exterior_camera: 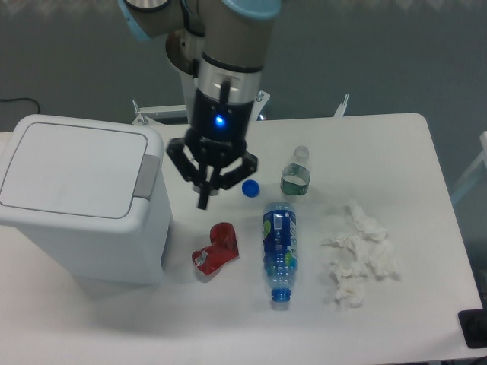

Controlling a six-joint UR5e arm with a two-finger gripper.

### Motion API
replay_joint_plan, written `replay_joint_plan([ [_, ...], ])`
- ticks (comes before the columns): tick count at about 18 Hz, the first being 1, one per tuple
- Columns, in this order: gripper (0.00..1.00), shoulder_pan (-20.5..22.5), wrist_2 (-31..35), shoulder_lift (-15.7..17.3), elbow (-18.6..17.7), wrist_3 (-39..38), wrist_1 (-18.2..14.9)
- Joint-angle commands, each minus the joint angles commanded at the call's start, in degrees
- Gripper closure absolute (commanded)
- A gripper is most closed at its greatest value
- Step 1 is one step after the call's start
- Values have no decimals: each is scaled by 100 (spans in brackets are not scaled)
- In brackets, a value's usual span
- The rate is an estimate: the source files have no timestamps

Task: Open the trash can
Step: 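Lower the gripper onto the lid edge of the white trash can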

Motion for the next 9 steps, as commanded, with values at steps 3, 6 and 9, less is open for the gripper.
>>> replay_joint_plan([
  [3, 100, -158, -79, 18, -158, -122, -9],
  [6, 100, -202, -123, 149, -422, -141, -9],
  [9, 100, -185, -299, 176, -493, -158, 0],
])
